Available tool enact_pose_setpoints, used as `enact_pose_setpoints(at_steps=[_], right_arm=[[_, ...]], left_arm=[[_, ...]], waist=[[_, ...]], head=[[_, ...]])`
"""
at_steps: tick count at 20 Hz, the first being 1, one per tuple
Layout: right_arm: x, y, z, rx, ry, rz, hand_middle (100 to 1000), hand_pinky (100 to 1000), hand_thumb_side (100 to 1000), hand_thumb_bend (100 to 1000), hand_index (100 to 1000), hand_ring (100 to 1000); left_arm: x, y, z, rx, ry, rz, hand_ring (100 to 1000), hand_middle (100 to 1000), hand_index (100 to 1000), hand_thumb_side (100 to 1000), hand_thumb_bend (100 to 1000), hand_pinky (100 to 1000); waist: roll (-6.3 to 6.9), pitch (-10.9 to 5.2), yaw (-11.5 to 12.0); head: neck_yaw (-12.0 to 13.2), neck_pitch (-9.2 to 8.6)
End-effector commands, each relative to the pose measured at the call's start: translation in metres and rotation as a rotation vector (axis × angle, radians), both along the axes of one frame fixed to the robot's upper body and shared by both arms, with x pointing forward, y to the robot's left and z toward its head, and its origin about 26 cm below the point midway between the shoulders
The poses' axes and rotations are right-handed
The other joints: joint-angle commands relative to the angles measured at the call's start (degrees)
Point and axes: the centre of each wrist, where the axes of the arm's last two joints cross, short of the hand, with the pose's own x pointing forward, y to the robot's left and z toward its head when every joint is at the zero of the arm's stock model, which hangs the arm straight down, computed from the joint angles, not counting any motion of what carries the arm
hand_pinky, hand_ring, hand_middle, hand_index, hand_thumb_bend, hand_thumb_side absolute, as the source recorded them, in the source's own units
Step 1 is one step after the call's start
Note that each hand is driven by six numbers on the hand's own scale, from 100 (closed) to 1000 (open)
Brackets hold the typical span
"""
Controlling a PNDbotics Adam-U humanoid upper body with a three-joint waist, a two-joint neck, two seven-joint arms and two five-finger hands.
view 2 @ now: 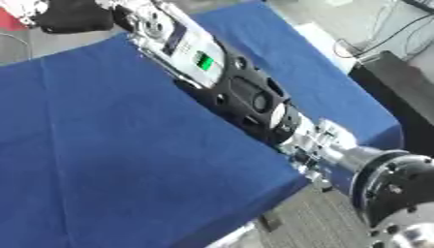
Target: Pick up the objects with one hand, pass them to the other hand, and then place them into the box on the other side of the table.
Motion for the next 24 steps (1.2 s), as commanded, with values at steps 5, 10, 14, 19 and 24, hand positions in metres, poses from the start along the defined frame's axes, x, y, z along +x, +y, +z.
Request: enact_pose_setpoints(at_steps=[5, 10, 14, 19, 24], right_arm=[[-0.006, 0.024, 0.003, 0.072, 0.044, 0.119, 561, 730, 100, 100, 818, 444], [-0.007, 0.03, -0.004, 0.074, 0.086, 0.141, 558, 731, 100, 100, 818, 443], [-0.007, 0.032, -0.01, 0.077, 0.115, 0.136, 557, 732, 100, 100, 818, 442], [-0.007, 0.034, -0.015, 0.081, 0.14, 0.133, 556, 732, 100, 100, 818, 441], [-0.008, 0.036, -0.022, 0.089, 0.166, 0.122, 553, 732, 100, 100, 817, 440]], left_arm=[[-0.004, -0.055, -0.001, -0.2, -0.14, -0.16, 732, 718, 840, 447, 570, 690], [-0.012, -0.067, 0.01, -0.309, -0.161, -0.229, 728, 710, 833, 431, 574, 684], [-0.016, -0.066, 0.017, -0.375, -0.16, -0.242, 724, 705, 826, 429, 570, 678], [-0.019, -0.066, 0.019, -0.412, -0.152, -0.234, 718, 697, 818, 429, 553, 669], [-0.019, -0.063, 0.014, -0.444, -0.129, -0.2, 715, 693, 814, 439, 540, 661]], waist=[[-2.45, -0.96, -1.73], [-2.7, -0.97, -2.61], [-2.5, -1.07, -2.76], [-2.51, -1.18, -2.89], [-2.47, -1.25, -3.05]], head=[[5.42, -0.15], [16.07, -0.15], [20.86, -0.15], [21.66, -0.15], [21.62, -0.15]])
